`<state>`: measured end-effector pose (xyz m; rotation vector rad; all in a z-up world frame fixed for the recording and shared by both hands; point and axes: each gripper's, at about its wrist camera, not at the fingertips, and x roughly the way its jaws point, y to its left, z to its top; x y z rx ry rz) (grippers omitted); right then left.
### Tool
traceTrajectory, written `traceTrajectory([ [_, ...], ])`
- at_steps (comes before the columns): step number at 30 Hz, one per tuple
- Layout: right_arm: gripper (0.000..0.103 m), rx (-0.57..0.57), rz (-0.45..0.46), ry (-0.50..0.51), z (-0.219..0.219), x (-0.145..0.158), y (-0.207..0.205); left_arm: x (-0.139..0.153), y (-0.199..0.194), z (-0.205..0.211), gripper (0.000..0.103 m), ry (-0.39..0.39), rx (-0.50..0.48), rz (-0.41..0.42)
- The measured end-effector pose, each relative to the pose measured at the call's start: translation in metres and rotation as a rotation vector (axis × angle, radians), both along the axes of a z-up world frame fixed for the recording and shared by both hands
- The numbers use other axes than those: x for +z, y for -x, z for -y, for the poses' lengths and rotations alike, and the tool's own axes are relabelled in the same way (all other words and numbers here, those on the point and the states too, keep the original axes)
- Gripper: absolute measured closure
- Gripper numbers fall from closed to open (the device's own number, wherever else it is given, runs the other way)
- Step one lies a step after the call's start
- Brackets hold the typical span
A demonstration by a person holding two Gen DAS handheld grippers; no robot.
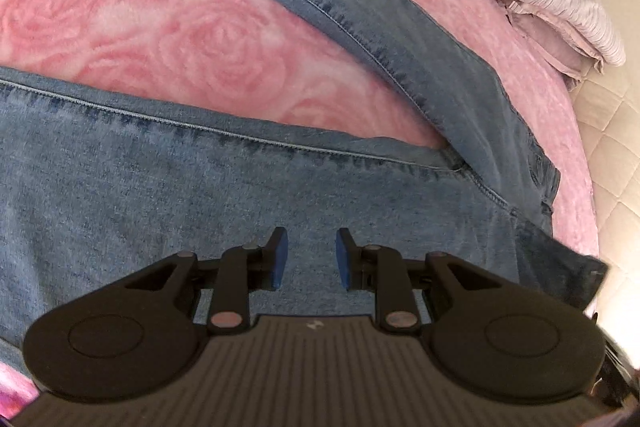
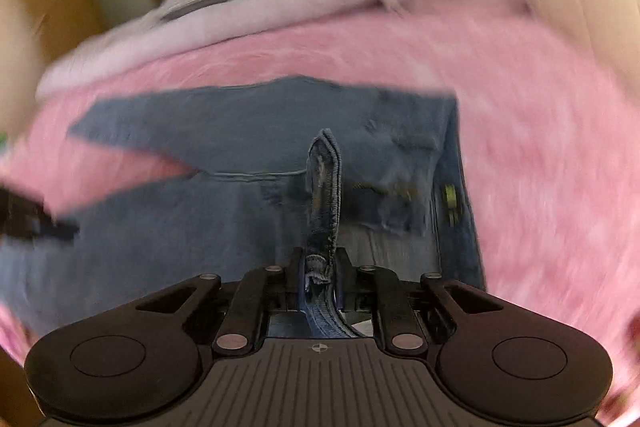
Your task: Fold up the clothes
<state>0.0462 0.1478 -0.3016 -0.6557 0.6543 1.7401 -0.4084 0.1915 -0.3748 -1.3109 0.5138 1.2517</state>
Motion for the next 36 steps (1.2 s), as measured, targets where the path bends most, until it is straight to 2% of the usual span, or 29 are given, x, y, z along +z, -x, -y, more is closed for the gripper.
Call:
traceTrajectory([
  [2, 0.091, 0.031, 0.083, -0.072, 0.007, 0.007, 0.008, -0.001, 0.0, 0.0, 0.083, 0.001, 0.005, -0.01],
  [5, 0.091, -0.08, 0.141, -0.085, -0.011, -0.003, -0.009, -0.003, 0.003, 0.002, 0.083, -0.002, 0.021, -0.008],
  [7, 0.088, -0.179, 0.095, 0.04, -0.041, -0.031, -0.032, -0.005, 0.005, 0.003, 0.083, -0.003, 0.029, -0.016],
  [10, 0.076, -0.29, 0.029, 0.227, -0.07, -0.065, -0.049, -0.005, 0.01, 0.006, 0.083, 0.005, 0.034, -0.034],
  [12, 0.069, -0.352, 0.025, 0.237, -0.069, -0.06, -0.051, -0.005, 0.017, 0.009, 0.083, 0.008, 0.044, -0.048],
  [13, 0.059, -0.39, 0.032, 0.238, -0.065, -0.055, -0.051, -0.004, 0.022, 0.011, 0.083, 0.009, 0.053, -0.056],
  [14, 0.054, -0.439, 0.041, 0.223, -0.06, -0.048, -0.053, -0.003, 0.027, 0.012, 0.083, 0.01, 0.061, -0.064],
  [17, 0.052, -0.577, 0.065, 0.118, -0.037, -0.02, -0.05, -0.002, 0.042, 0.018, 0.083, 0.01, 0.085, -0.084],
  [18, 0.052, -0.596, 0.024, 0.071, -0.027, -0.012, -0.05, -0.001, 0.047, 0.02, 0.083, 0.01, 0.092, -0.09],
  [20, 0.052, -0.552, -0.134, 0.036, -0.015, -0.008, -0.05, -0.001, 0.057, 0.023, 0.082, 0.01, 0.107, -0.101],
  [22, 0.052, -0.515, -0.23, 0.158, -0.018, -0.028, -0.046, -0.002, 0.067, 0.024, 0.083, 0.013, 0.117, -0.098],
  [23, 0.052, -0.527, -0.236, 0.25, -0.022, -0.041, -0.044, -0.002, 0.072, 0.025, 0.085, 0.015, 0.122, -0.097],
  [24, 0.056, -0.577, -0.187, 0.34, -0.028, -0.053, -0.042, -0.003, 0.078, 0.026, 0.086, 0.017, 0.127, -0.096],
  [25, 0.061, -0.624, -0.159, 0.367, -0.031, -0.055, -0.04, -0.003, 0.083, 0.026, 0.087, 0.019, 0.131, -0.094],
  [27, 0.061, -0.7, -0.144, 0.327, -0.035, -0.041, -0.029, -0.004, 0.093, 0.027, 0.087, 0.023, 0.141, -0.092],
  [29, 0.061, -0.699, -0.161, 0.257, -0.041, -0.023, -0.015, -0.001, 0.107, 0.024, 0.084, 0.012, 0.148, -0.089],
  [31, 0.061, -0.635, -0.253, 0.238, -0.049, -0.016, 0.005, 0.002, 0.122, 0.015, 0.084, -0.001, 0.156, -0.076],
  [33, 0.061, -0.607, -0.387, 0.283, -0.064, -0.02, 0.028, 0.002, 0.14, 0.001, 0.084, -0.003, 0.173, -0.055],
  [36, 0.061, -0.672, -0.653, 0.333, -0.075, -0.038, 0.059, 0.001, 0.169, -0.025, 0.081, -0.008, 0.209, -0.021],
])
